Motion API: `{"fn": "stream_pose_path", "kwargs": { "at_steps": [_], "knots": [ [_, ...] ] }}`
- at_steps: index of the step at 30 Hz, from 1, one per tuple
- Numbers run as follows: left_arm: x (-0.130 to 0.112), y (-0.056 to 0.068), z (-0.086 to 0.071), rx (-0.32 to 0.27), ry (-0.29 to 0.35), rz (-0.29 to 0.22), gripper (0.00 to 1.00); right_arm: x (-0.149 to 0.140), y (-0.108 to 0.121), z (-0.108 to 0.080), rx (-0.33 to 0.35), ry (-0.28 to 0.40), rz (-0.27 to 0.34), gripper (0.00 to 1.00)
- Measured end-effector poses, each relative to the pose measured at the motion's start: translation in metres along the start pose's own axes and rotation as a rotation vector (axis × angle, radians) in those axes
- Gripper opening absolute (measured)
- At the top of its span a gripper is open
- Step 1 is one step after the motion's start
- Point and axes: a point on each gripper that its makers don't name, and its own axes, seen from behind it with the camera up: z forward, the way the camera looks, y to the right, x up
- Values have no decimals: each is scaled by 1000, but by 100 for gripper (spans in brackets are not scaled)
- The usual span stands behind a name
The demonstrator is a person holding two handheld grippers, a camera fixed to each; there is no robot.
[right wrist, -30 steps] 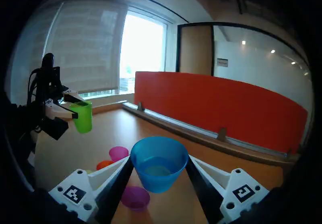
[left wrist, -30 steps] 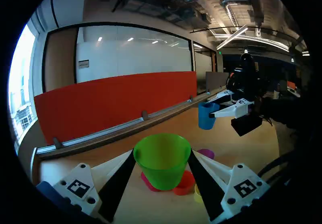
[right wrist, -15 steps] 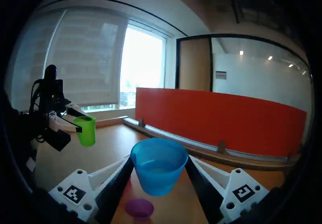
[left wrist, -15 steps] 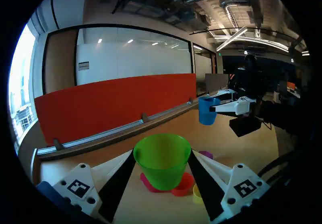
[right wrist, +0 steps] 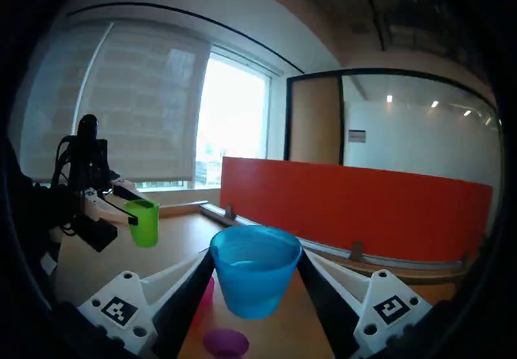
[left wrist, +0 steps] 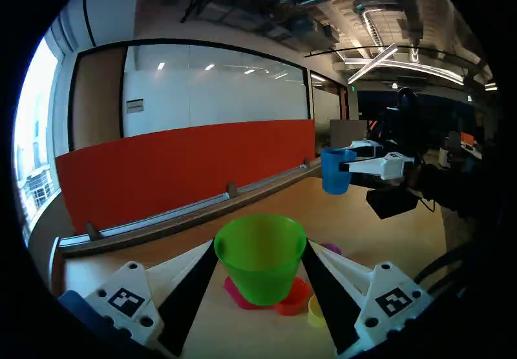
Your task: Pour water
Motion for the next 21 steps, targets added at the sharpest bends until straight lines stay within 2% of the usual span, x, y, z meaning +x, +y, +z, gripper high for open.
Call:
{"fn": "stream_pose_path", "kwargs": {
  "at_steps": [12,21],
  "knots": [
    [-3,-2,1,4,2,-7,89,9,-1,-1,15,47,15,91],
    [-2,-2,1,4,7,-9,89,8,-1,-1,15,42,7,91]
  ]
}}
